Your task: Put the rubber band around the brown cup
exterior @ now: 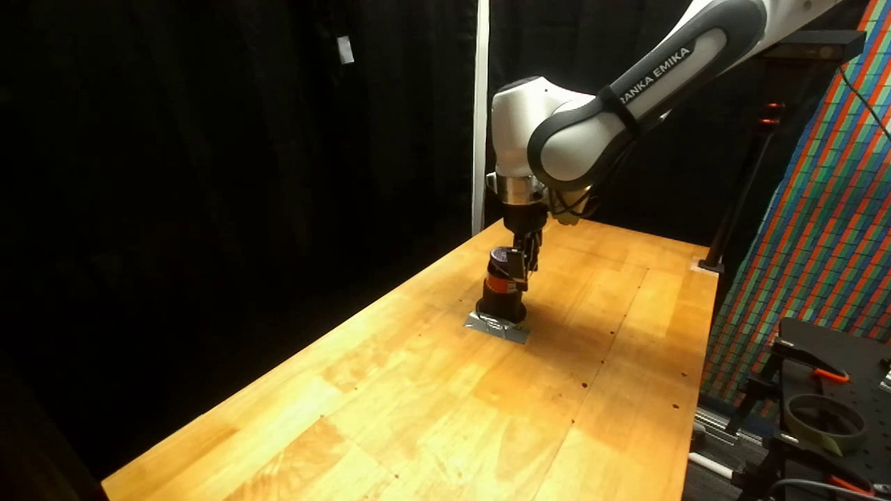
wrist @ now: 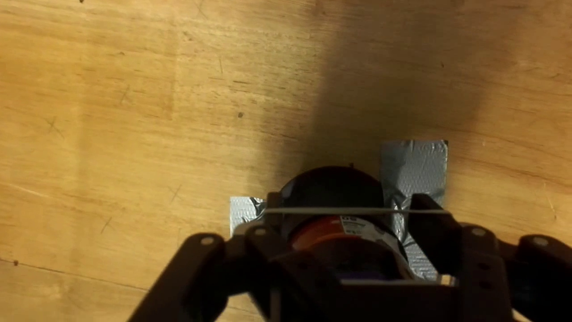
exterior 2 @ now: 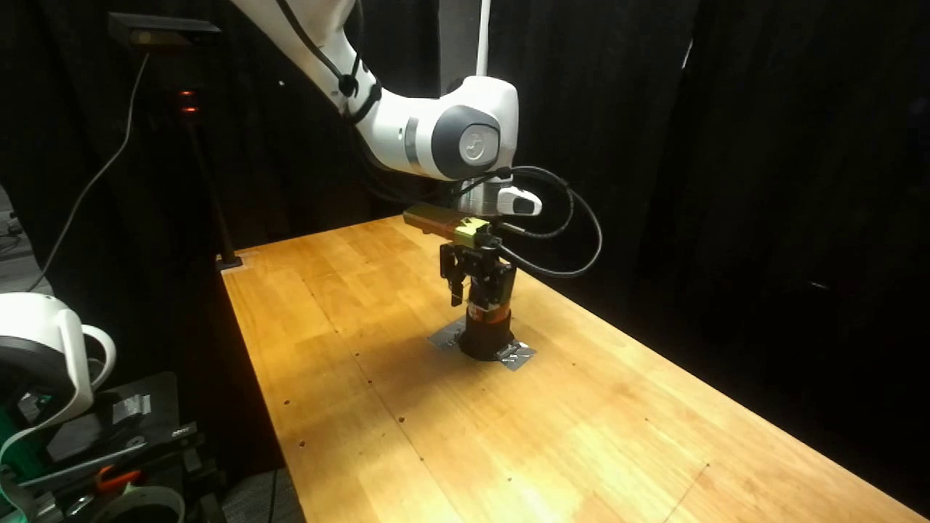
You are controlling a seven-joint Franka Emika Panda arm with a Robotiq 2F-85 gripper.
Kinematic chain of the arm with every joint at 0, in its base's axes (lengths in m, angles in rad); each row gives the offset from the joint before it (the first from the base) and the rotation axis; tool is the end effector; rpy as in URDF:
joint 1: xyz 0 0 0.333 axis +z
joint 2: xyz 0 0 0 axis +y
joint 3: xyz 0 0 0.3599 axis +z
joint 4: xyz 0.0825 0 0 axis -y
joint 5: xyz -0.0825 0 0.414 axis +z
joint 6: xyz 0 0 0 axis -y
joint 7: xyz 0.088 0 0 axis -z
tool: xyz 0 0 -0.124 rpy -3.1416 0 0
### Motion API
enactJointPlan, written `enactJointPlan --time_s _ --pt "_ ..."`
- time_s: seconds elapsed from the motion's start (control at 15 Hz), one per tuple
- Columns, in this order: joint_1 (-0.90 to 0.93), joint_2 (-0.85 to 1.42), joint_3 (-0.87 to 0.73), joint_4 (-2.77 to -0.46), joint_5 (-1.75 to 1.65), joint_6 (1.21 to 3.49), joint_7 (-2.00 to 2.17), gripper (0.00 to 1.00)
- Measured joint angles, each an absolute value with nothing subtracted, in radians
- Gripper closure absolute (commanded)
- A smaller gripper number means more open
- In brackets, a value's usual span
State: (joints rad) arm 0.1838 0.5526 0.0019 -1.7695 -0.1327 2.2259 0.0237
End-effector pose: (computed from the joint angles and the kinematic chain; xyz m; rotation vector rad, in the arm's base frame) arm 0.6831 0.1222 0.2421 3.0060 0.3743 -0.1289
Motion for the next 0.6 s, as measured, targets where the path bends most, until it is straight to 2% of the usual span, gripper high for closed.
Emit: enactJointPlan --time_s 0.2,0.4,0.6 --pt "0.184 0.501 0.002 -1.878 -0.134 2.364 0.026 0.8" --pt "0.184 0.445 -0.001 -2.006 -0.17 2.557 0.053 0.84" --pt "0.203 0.398 -0.031 -2.149 -0.266 2.783 0.136 0.8"
